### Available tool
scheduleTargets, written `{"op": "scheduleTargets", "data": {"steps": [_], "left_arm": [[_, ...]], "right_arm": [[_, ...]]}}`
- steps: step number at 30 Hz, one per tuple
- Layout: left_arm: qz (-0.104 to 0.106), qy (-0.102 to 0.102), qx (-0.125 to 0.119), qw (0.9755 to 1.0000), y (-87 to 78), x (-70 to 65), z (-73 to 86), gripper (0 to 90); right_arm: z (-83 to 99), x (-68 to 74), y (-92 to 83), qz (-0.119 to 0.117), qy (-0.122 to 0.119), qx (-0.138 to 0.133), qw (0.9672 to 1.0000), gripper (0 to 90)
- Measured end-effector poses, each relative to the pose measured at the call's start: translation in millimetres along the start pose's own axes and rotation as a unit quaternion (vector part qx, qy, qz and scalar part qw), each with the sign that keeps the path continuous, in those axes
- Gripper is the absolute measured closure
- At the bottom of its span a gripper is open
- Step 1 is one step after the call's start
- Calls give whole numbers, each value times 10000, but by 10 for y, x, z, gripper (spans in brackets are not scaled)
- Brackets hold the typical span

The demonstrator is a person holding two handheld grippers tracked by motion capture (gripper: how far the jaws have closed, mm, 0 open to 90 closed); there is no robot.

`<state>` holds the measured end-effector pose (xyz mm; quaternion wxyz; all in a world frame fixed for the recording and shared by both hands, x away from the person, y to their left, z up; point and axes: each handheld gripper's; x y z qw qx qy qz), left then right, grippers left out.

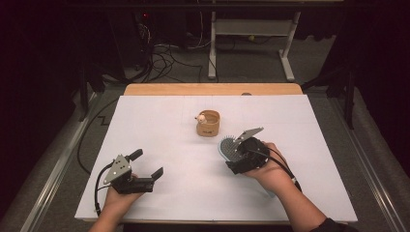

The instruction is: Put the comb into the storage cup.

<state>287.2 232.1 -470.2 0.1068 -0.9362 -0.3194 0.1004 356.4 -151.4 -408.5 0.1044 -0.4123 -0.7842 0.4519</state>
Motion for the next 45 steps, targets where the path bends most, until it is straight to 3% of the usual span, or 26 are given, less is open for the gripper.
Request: {"op": "scheduleTargets", "data": {"steps": [10,18,28,35,45], "left_arm": [[-9,-52,-19,10000,-3,7,-3,0],[-25,-104,8,9999,2,18,-9,0],[9,-99,107,9999,7,13,-28,0],[-23,-114,53,9999,-5,15,-31,0],[-47,-96,76,9999,-7,14,-31,0]], "right_arm": [[26,-4,-70,159,212,-626,9977,209],[85,9,-134,328,329,-1160,9922,209],[141,1,-204,458,594,-1754,9816,209],[175,-7,-211,487,725,-2016,9756,209],[220,-1,-209,523,930,-2481,9628,209]]}}
Point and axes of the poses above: each handheld gripper's, and its own axes: y roughly forward along the jaws, z roughly out of its underside, x roughly to its left, and after that the axes turned 10 degrees about z, right-handed
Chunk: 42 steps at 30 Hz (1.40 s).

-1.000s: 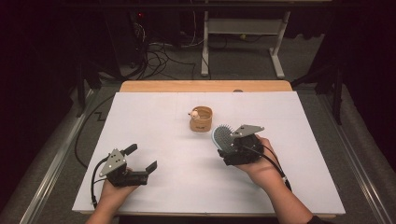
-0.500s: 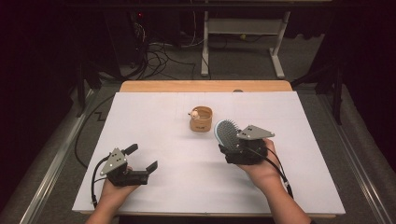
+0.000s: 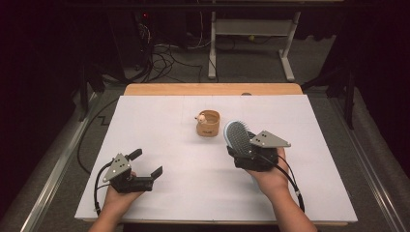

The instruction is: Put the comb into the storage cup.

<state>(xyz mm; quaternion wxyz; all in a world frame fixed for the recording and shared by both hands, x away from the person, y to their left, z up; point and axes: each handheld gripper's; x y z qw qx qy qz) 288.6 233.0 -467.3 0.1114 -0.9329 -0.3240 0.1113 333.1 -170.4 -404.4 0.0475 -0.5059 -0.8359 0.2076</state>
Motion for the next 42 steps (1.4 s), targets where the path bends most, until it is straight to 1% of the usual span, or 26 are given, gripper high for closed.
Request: {"op": "scheduleTargets", "data": {"steps": [5,8,11,14,17,19,21,23,25,26,28,30,32,36,40,42], "left_arm": [[6,-10,23,10000,6,-4,3,0],[22,-21,30,10000,7,-8,1,0],[-38,-22,22,10000,1,-8,-1,0],[-35,-65,-20,10000,2,-8,-5,0],[-26,-38,10,10000,9,-12,-5,0],[-25,-100,-21,9999,17,-4,-18,0],[-31,-99,-49,9999,25,-10,-51,0],[-23,-78,-27,10000,42,-26,-87,0],[87,-115,13,9999,57,-34,-139,0],[135,-129,-18,9998,63,-45,-172,0],[157,-78,-42,9998,71,-68,-244,0],[185,-28,-81,9998,86,-90,-307,0],[179,52,-61,9998,113,-105,-360,0],[220,112,-85,9997,197,-109,-434,0],[273,251,-39,9993,339,-119,-475,0],[324,244,-54,9992,409,-126,-491,0]], "right_arm": [[19,14,7,28,16,-206,9998,209],[25,10,14,5,88,-318,9995,209],[18,12,9,16,123,-453,9989,209],[31,24,-13,48,226,-618,9978,209],[68,41,-52,41,335,-818,9961,208],[90,42,-81,59,359,-922,9951,208],[93,31,-104,105,308,-939,9951,208],[110,17,-123,78,396,-979,9944,209],[113,12,-131,74,396,-980,9944,208],[113,6,-137,73,396,-989,9943,208],[112,-6,-148,56,427,-1012,9939,208],[114,-17,-154,4,457,-977,9942,208],[121,-28,-155,-30,500,-980,9939,208],[124,-29,-151,-11,489,-975,9940,208],[123,-27,-154,34,465,-991,9940,208],[122,-28,-157,25,481,-999,9938,208]]}}
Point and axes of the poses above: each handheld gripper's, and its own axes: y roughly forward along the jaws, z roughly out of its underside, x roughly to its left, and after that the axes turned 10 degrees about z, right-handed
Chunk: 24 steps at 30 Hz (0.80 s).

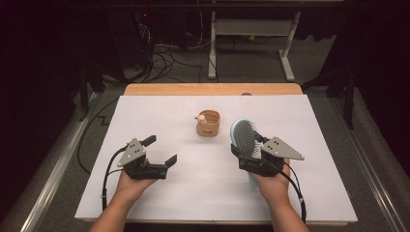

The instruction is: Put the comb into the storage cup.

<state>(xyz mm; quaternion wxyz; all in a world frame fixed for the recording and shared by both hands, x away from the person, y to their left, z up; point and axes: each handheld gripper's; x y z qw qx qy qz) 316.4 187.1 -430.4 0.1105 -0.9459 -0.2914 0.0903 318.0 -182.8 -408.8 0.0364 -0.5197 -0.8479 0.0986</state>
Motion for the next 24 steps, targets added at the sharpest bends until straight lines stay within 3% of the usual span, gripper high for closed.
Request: {"op": "scheduleTargets", "data": {"steps": [11,18,24], "left_arm": [[145,96,10,9998,268,-40,-3,0],[317,-53,10,9995,476,-50,4,0],[425,-67,-13,9991,629,-85,7,0]], "right_arm": [[0,5,-7,-21,-14,3,10000,208],[-3,4,-10,5,-1,-17,10000,208],[-7,19,-11,-37,-4,-10,10000,208]]}}
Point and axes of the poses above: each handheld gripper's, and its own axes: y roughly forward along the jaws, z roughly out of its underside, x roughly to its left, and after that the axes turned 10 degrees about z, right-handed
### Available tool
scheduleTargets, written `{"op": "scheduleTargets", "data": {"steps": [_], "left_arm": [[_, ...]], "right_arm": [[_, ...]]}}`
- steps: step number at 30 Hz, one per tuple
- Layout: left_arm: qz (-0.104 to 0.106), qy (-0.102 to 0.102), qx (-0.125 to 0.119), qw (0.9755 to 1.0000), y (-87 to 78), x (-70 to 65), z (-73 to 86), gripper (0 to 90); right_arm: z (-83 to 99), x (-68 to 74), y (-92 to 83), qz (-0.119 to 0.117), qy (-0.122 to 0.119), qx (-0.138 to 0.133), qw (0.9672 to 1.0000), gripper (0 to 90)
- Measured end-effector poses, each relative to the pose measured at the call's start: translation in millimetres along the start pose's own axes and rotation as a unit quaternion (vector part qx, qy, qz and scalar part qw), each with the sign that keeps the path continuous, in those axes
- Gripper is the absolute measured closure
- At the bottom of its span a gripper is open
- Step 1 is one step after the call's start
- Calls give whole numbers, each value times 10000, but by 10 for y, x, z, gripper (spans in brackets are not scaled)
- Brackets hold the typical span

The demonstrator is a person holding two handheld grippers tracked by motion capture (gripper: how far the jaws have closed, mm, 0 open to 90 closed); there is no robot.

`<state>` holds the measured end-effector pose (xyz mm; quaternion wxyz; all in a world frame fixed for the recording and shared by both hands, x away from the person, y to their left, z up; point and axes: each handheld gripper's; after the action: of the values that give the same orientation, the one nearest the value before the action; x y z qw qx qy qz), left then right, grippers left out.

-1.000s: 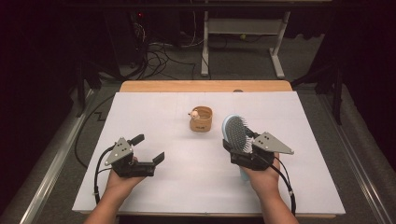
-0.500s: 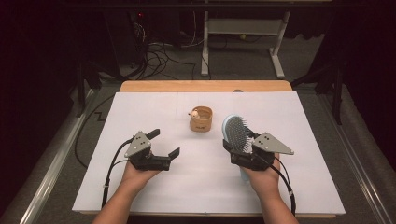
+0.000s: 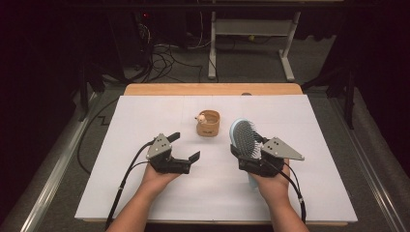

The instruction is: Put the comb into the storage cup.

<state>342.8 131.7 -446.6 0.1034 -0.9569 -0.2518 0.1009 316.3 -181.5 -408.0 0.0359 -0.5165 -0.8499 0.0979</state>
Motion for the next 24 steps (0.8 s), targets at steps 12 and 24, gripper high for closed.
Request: {"op": "scheduleTargets", "data": {"steps": [12,24], "left_arm": [[117,7,218,9997,31,-48,16,0],[237,42,166,9996,-9,-99,8,0]], "right_arm": [[-26,63,-28,16,-165,-64,9998,208],[-227,235,276,21,-421,-253,9988,208]]}}
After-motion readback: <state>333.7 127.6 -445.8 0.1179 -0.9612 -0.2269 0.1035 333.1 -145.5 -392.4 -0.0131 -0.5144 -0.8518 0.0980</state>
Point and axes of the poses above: each handheld gripper's, and its own axes: y roughly forward along the jaws, z roughly out of its underside, x roughly to its left, and after that the axes turned 10 degrees about z, right-handed
